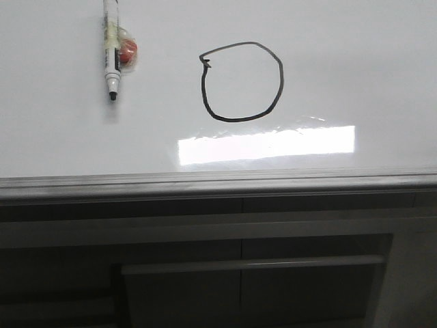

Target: Write number 0 on whiteboard

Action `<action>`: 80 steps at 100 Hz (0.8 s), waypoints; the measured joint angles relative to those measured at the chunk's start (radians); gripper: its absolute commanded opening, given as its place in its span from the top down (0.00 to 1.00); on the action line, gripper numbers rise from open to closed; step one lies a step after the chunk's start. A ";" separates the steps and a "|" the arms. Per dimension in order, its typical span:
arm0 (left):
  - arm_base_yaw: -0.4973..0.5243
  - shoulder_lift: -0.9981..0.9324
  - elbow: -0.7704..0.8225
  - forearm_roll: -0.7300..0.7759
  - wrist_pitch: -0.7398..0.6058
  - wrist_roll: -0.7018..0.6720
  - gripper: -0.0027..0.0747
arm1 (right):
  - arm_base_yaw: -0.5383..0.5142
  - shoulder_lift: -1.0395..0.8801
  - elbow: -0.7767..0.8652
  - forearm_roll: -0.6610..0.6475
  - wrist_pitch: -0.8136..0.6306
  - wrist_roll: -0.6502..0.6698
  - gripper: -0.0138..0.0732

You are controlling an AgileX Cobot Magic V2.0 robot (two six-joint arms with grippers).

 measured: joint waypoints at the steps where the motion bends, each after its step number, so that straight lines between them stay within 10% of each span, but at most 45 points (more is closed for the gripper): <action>1: 0.009 -0.003 0.000 -0.013 0.007 0.001 0.99 | 0.000 0.000 0.000 0.000 0.000 0.000 0.92; 52: 0.177 -0.014 0.000 -0.183 0.427 0.127 0.99 | 0.000 0.000 0.000 0.000 -0.002 0.000 0.92; 80: 0.177 -0.014 0.000 -0.183 0.435 0.127 0.99 | 0.000 0.000 0.000 0.000 -0.002 0.000 0.92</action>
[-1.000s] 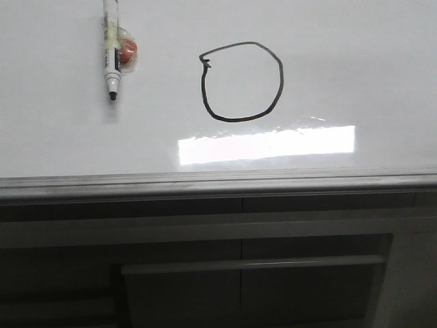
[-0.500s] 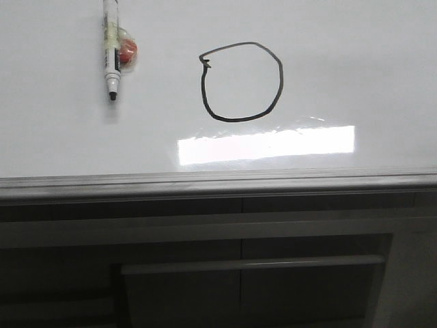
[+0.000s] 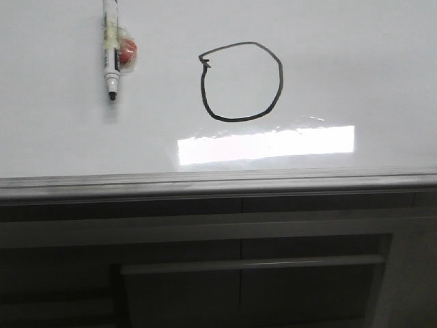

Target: Write number 0 on whiteboard

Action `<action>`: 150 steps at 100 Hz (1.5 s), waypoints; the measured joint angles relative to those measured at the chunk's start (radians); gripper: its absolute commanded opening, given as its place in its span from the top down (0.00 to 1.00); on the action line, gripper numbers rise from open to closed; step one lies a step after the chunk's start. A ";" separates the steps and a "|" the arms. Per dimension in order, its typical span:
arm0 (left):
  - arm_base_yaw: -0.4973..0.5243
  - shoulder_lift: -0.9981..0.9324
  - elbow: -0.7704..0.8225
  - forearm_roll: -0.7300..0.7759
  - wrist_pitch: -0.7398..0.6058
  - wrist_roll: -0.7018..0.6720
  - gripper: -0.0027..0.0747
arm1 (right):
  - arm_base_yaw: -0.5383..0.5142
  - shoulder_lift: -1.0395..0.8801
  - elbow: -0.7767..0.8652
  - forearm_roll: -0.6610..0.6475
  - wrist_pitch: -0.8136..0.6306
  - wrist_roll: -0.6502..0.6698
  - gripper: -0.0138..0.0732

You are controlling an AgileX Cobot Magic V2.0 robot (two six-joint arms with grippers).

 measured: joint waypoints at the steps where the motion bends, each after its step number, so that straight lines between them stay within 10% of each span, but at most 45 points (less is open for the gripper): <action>1: 0.000 0.000 0.000 0.000 0.000 0.000 0.99 | 0.000 0.000 0.000 0.000 0.000 0.000 0.92; 87: 0.002 0.000 0.000 0.000 0.000 0.000 0.99 | -0.016 -0.023 0.087 0.000 -0.018 0.000 0.92; 150: 0.002 0.000 0.000 0.000 0.000 0.000 0.99 | -0.312 -0.403 0.476 -0.160 0.204 0.085 0.92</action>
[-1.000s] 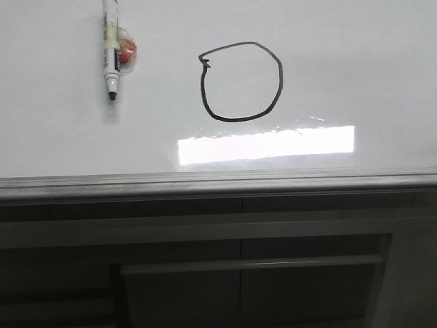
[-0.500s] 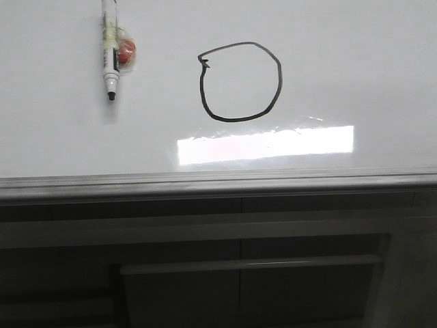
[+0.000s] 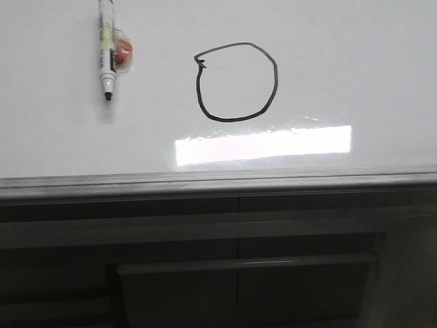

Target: Write number 0 on whiteboard

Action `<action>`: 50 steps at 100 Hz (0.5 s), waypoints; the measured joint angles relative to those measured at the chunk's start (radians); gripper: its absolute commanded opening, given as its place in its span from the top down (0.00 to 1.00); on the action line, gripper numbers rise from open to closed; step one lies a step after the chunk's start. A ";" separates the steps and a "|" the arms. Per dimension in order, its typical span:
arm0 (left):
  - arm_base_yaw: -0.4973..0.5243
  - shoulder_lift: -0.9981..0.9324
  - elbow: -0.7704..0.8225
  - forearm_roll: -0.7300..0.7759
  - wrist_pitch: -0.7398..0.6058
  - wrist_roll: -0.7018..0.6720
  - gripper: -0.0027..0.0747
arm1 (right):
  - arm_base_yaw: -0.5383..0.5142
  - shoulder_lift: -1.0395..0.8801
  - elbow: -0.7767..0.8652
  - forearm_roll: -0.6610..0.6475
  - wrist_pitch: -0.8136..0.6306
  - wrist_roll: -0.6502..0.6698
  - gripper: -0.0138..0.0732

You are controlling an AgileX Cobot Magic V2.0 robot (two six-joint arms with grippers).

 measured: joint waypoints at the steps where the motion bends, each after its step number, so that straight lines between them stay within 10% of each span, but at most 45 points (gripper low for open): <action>1: 0.000 0.000 0.000 0.000 0.000 0.000 0.99 | 0.000 -0.002 0.000 0.000 0.008 0.000 0.92; 50: 0.000 0.000 0.000 0.000 0.000 0.000 0.99 | -0.009 -0.011 0.000 0.000 0.168 0.004 0.92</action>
